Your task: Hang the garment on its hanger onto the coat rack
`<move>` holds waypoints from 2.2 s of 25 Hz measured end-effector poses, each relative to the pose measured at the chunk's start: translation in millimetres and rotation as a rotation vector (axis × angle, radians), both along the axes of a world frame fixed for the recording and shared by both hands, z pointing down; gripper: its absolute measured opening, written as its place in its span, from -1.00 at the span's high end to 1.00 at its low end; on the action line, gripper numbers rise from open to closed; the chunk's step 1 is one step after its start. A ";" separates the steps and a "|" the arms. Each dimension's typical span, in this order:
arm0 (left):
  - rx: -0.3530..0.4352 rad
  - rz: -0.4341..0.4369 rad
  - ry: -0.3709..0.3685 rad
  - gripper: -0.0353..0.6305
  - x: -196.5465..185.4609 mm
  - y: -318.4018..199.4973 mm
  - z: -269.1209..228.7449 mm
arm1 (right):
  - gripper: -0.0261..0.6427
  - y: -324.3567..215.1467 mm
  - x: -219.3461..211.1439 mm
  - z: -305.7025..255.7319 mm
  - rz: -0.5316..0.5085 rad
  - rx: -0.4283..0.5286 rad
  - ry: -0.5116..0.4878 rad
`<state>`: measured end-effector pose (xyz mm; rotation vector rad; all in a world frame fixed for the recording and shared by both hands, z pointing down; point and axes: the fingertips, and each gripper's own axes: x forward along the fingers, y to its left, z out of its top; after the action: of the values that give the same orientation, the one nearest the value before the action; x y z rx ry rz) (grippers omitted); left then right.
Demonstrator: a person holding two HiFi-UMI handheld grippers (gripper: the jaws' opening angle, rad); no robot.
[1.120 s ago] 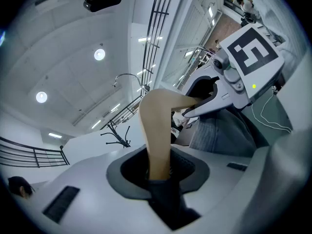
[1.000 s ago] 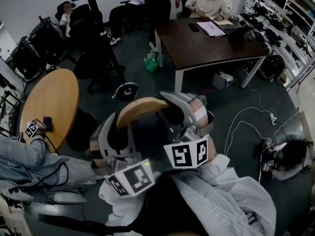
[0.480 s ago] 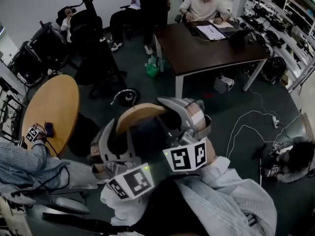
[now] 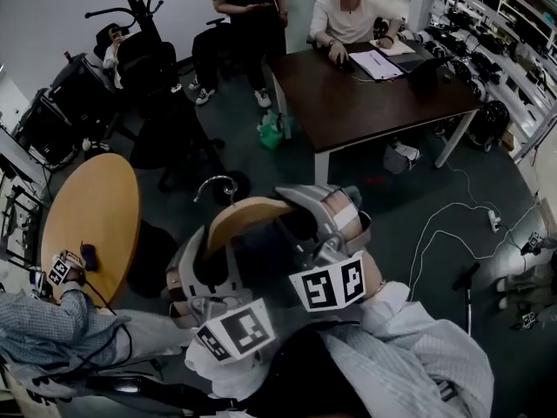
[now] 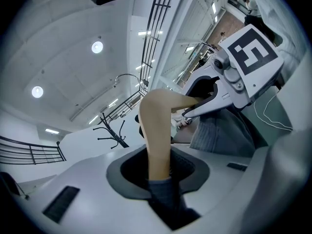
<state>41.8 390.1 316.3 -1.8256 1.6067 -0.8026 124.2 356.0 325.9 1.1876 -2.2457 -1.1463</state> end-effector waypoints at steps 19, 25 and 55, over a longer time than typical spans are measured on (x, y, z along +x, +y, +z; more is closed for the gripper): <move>0.058 -0.013 -0.012 0.60 -88.5 -263.7 -13.8 | 0.67 -266.3 -89.6 -15.4 -0.025 0.055 -0.015; 0.068 -0.079 -0.022 0.60 -106.2 -353.5 -16.5 | 0.67 -360.5 -109.8 -17.5 -0.090 0.066 -0.022; 0.198 -0.191 -0.013 0.60 -245.5 -674.4 -86.1 | 0.64 -689.3 -251.2 -96.0 -0.167 0.243 -0.056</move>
<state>-203.7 -284.3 230.1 -1.5435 1.8030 -0.7070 -127.0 -333.3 229.9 1.1482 -2.3352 -1.5042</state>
